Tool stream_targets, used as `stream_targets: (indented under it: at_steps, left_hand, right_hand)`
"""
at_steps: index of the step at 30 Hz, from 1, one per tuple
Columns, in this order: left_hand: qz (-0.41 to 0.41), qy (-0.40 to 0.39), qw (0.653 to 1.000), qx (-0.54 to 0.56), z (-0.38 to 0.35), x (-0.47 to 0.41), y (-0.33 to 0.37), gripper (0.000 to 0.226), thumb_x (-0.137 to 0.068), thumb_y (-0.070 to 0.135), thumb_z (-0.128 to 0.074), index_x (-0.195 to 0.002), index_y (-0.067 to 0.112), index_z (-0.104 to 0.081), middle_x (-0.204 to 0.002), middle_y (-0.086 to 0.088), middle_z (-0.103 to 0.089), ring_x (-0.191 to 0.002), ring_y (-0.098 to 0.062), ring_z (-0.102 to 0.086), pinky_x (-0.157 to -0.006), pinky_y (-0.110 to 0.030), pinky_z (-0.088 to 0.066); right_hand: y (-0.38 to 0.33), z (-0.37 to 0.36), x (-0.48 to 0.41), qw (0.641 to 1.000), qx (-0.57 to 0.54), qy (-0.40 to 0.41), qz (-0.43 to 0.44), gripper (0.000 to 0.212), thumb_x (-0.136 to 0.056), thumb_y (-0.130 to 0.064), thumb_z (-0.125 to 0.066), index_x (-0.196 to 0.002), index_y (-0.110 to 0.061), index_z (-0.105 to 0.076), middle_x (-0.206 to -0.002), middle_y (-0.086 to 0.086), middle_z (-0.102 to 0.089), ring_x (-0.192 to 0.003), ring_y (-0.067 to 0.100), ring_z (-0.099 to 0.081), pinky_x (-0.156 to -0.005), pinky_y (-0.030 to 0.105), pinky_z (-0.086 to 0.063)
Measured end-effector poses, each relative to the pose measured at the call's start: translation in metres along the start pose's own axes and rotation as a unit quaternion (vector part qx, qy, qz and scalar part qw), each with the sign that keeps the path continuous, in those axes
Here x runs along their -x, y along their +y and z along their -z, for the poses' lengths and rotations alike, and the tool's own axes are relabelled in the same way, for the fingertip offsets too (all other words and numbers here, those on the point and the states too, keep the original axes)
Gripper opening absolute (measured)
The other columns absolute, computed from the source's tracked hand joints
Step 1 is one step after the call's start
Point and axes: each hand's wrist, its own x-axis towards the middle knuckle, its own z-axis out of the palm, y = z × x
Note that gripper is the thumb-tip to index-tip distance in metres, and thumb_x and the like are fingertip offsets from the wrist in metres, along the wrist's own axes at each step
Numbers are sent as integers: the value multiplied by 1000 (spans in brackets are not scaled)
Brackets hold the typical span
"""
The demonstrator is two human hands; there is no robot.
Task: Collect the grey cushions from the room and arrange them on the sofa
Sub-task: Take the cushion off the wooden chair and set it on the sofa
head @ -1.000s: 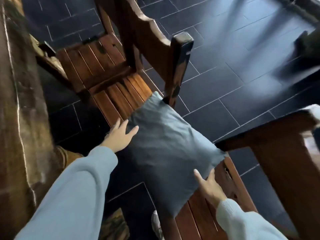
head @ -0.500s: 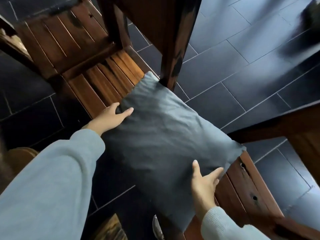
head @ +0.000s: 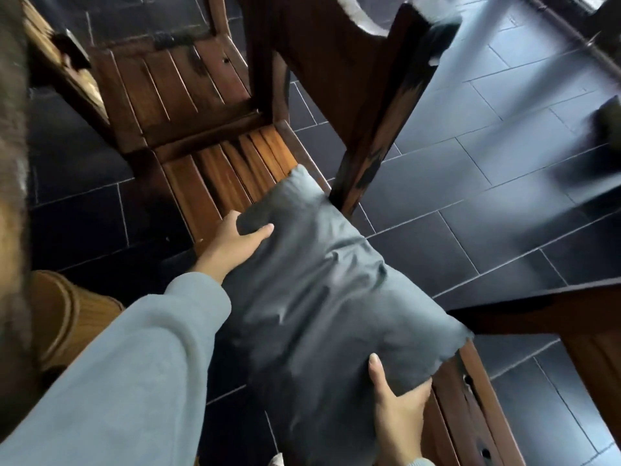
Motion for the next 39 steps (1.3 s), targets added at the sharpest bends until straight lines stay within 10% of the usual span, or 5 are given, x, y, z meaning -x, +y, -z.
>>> stream_targets:
  at_steps: [6,18,25,36,39]
  left_hand:
    - [11,139,986,-92,73,86,40,65,-83,74,-68,-127,26,-59,-130,-9,-67,-125,-38,-60,-107,-49,-44]
    - [-41,365,915,164,245,342,182,53,-79,40,-90,-115,14,-62,-108,-1,-68,-112,-33,-64,-89,-41,-50]
    - [-108,384,882,252,260,517,312,49,-81,15,-90,-120,5,-63,-99,-1,-68,-84,-17,-61,-64,-19,-43]
    - [-199,358,855,319,249,638,443,79,-70,18,-98,-139,13,-61,-128,-8,-71,-116,-29,-67,-105,-46,-52]
    - [-225,331,856,328,236,638,467,71,-65,22,-100,-127,20,-65,-114,0,-73,-111,-27,-70,-95,-40,-55]
  right_hand:
    - [-55,16,43,994,11,-59,87,103,-76,-41,-91,-160,-31,-31,-149,-1,-57,-133,25,-56,-111,40,-41]
    - [-295,160,135,905,-50,-209,368,97,-75,-39,-92,-157,-35,-40,-136,-7,-66,-121,10,-61,-101,26,-44]
    - [-458,325,180,832,-74,-227,500,97,-74,-34,-94,-155,-40,-42,-128,-8,-68,-122,17,-62,-96,25,-42]
    - [-556,519,192,794,-124,-151,575,96,-72,-27,-96,-153,-28,-45,-141,-6,-64,-129,17,-61,-112,43,-48]
    - [-555,566,193,798,-128,-103,579,99,-71,-26,-97,-154,-24,-43,-144,-4,-62,-130,16,-60,-109,29,-47]
